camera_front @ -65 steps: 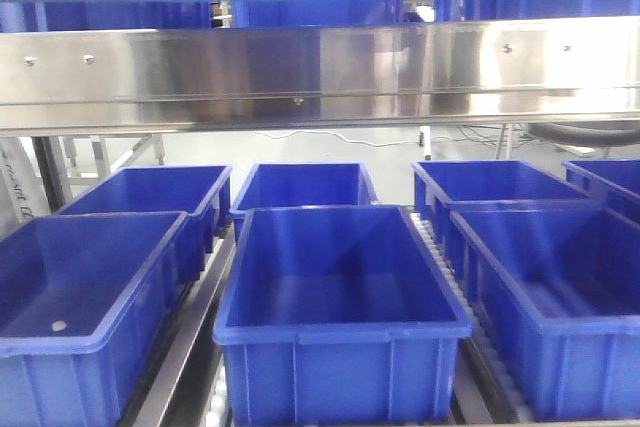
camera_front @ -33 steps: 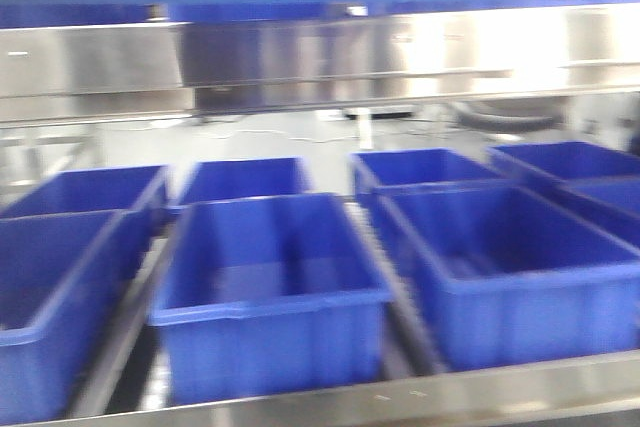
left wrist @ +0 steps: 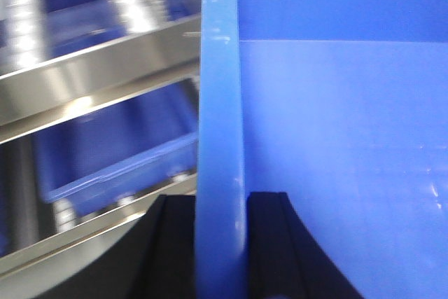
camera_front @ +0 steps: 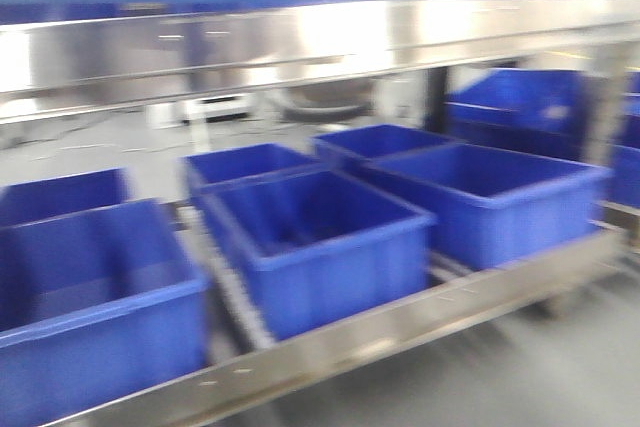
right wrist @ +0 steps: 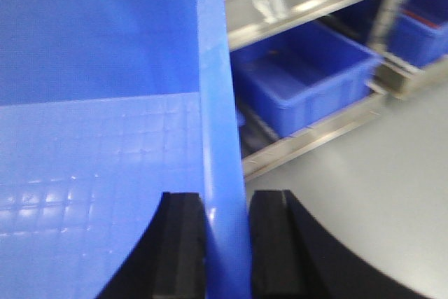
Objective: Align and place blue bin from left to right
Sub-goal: 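Back away and turn from the rack holding the bin in both grippers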
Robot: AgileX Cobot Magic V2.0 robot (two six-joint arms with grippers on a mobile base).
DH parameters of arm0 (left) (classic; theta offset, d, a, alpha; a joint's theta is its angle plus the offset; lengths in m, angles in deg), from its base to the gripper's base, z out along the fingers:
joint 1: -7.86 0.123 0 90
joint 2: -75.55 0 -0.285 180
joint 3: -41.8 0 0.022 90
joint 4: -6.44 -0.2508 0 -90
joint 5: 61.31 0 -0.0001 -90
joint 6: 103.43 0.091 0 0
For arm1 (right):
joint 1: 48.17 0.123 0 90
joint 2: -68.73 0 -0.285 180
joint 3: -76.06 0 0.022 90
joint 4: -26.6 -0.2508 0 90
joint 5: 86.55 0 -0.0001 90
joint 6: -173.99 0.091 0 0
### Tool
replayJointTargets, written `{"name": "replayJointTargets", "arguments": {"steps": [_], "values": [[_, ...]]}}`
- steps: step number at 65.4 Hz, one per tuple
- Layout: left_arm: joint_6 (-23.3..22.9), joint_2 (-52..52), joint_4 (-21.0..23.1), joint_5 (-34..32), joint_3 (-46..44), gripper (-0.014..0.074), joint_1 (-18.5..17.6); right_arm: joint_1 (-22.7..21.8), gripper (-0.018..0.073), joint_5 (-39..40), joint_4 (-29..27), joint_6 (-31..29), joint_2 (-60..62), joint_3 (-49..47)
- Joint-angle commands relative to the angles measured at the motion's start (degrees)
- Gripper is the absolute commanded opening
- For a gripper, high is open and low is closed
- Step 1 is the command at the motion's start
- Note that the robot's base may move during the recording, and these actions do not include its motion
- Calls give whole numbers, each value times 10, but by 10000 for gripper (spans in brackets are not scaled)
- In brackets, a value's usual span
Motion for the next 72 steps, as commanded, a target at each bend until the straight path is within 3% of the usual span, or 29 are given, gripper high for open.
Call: {"name": "replayJointTargets", "arguments": {"steps": [1,72], "values": [[1,4,5,-54,-6,-111,-12,10,-166,179,5,4,3,-6],[1,4,5,-54,-6,-111,-12,10,-166,179,5,4,3,-6]]}}
